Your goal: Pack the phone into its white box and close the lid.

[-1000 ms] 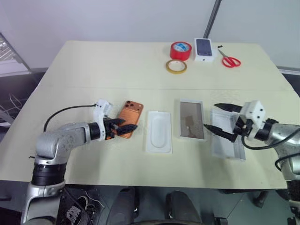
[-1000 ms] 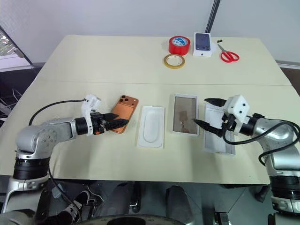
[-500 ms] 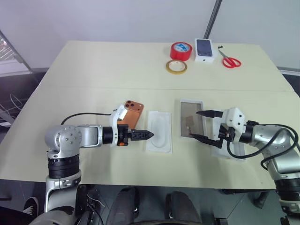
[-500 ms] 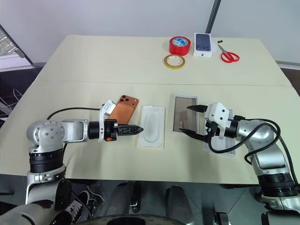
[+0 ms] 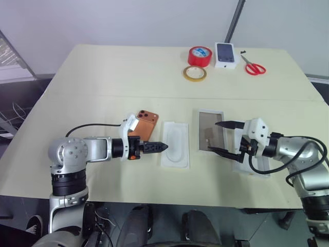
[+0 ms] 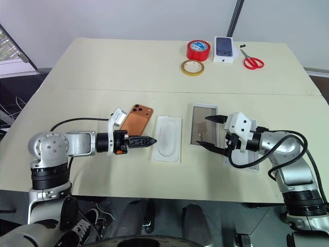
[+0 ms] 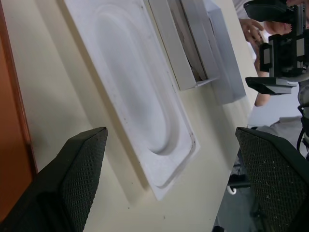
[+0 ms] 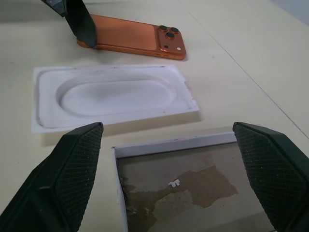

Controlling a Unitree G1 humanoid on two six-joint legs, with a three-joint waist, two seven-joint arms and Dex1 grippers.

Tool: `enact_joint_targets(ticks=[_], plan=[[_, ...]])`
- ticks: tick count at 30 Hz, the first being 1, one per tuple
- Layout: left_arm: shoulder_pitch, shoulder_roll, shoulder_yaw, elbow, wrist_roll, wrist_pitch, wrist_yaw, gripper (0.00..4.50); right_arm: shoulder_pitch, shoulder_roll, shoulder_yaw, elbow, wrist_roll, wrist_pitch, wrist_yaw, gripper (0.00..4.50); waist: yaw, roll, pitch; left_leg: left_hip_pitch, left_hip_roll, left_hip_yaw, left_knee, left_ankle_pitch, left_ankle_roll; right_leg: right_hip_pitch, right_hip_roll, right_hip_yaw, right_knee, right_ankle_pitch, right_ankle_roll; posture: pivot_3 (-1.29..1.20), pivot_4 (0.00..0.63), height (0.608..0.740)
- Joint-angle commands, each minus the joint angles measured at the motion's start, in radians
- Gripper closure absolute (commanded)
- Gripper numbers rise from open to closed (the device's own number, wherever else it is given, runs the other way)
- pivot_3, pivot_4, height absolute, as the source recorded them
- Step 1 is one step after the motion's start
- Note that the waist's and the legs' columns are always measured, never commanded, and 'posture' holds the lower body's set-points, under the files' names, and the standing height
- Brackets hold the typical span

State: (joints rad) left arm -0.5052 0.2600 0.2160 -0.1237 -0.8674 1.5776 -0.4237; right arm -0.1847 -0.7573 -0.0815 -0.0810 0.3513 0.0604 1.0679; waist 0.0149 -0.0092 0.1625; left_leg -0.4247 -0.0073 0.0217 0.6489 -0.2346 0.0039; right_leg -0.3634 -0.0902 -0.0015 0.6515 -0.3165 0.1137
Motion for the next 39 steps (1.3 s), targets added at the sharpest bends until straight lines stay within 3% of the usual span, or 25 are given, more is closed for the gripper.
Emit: enact_joint_targets(ticks=[1,5,8,15,18,25,33,39], plan=[[0.002,-0.050,-0.041,0.052,0.037,-0.037,0.020,0.03,-0.004,0.011,-0.023,0.002,-0.008,-0.034,-0.021,0.02,0.001,-0.002,0.000,0.000,0.000,0.000,0.000,0.000,0.000,0.000,0.000,0.000,0.000,0.000,0.000,0.00,0.150,0.728],[-0.036,-0.038,0.013,0.060,0.017,-0.045,0.000,0.03,-0.008,0.016,-0.022,0.005,-0.010,-0.038,-0.023,0.02,-0.003,-0.001,0.000,0.000,-0.001,0.000,0.000,0.000,0.000,0.000,-0.001,0.000,-0.001,0.000,0.000,0.00,0.150,0.728],[-0.024,-0.001,-0.026,0.065,0.037,-0.073,-0.026,0.03,-0.011,0.014,-0.022,0.015,-0.011,-0.044,-0.021,0.02,-0.005,-0.001,0.000,0.000,-0.001,0.000,-0.001,0.000,-0.001,0.000,0.000,-0.001,0.000,0.000,0.000,0.00,0.150,0.728],[0.013,-0.062,-0.036,0.086,0.040,-0.096,-0.011,0.03,-0.016,0.014,-0.023,0.020,-0.009,-0.047,-0.023,0.02,0.000,-0.001,0.000,0.000,-0.001,0.000,0.000,0.000,-0.001,0.000,-0.001,0.000,-0.001,0.000,0.000,0.00,0.150,0.728],[0.024,-0.070,-0.047,0.095,0.054,-0.101,0.003,0.82,-0.013,0.012,-0.025,0.014,-0.007,-0.044,-0.024,0.00,-0.002,-0.001,0.000,0.000,-0.002,0.000,0.000,0.000,0.000,0.001,-0.002,-0.001,-0.001,0.000,0.000,0.00,0.150,0.728],[0.024,-0.093,-0.087,0.128,0.085,-0.125,0.014,4.25,-0.030,0.015,-0.024,0.014,-0.009,-0.040,-0.035,0.00,0.000,0.000,-0.001,0.001,-0.002,0.000,-0.001,0.000,0.000,0.001,-0.002,-0.001,-0.001,0.000,0.000,0.00,0.150,0.728],[-0.010,-0.120,-0.003,0.160,0.109,-0.154,0.086,4.38,-0.007,0.011,-0.023,0.008,-0.012,-0.043,-0.037,0.00,-0.001,0.000,-0.001,0.005,-0.002,0.000,-0.002,-0.001,0.001,0.005,-0.003,-0.001,-0.003,0.000,0.000,0.00,0.150,0.728],[-0.067,-0.131,0.101,0.147,0.044,-0.129,0.111,4.38,0.022,-0.022,0.033,-0.004,-0.037,-0.016,0.024,0.00,-0.006,0.000,0.000,0.004,-0.002,0.000,-0.002,-0.001,0.001,0.003,-0.002,-0.001,-0.002,0.000,0.000,0.00,0.150,0.728]])
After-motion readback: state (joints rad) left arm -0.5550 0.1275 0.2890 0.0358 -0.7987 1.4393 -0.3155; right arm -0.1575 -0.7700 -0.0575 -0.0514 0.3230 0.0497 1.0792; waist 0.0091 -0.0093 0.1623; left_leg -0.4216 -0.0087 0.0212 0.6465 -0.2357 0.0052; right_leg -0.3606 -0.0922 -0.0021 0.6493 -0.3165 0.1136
